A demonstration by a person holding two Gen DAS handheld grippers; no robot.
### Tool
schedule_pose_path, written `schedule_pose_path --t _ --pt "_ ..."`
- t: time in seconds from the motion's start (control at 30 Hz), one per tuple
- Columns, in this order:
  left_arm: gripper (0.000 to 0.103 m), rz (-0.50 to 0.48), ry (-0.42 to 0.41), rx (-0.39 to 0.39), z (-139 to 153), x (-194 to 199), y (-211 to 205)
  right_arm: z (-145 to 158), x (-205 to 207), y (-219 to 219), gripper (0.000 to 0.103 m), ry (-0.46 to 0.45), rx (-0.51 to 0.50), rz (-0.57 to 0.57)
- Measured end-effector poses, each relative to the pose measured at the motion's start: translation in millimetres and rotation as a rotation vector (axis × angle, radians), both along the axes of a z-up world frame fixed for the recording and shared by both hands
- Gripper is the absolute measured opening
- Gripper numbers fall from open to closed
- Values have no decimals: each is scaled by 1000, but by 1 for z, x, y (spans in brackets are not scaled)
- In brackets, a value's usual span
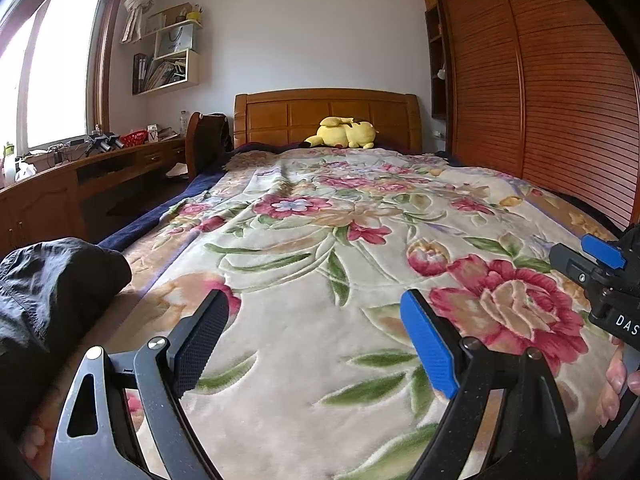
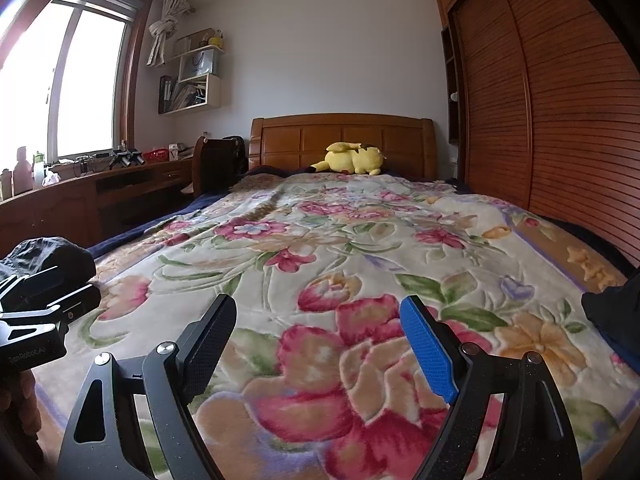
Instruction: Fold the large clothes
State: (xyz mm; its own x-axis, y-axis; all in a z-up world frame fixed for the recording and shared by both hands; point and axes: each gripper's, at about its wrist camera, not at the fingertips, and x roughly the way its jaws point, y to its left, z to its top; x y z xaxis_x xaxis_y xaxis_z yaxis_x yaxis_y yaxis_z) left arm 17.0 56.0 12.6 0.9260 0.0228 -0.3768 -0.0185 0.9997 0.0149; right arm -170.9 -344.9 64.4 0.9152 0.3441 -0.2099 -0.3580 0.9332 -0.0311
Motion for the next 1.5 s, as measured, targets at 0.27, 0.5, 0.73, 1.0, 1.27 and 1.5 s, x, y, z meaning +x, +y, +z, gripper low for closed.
schedule_pose_path --t 0.27,0.5,0.73,1.0,1.27,1.5 --pt "88 -6 -4 -3 2 -2 0 -2 0 -1 85 1 -4 3" --pt "88 -3 -8 -5 3 -2 0 -2 1 -1 85 2 -7 2" --pt "88 -3 -9 -5 4 -2 0 -2 1 -1 85 -2 -11 5" --pt "88 -3 -9 -5 4 -2 -1 -2 2 -3 85 -2 -8 8" --pt "88 -2 -10 -5 4 -3 0 -2 2 -3 85 -5 -7 7" --pt "88 -3 -10 -3 4 -3 0 -3 5 -6 85 2 -4 15"
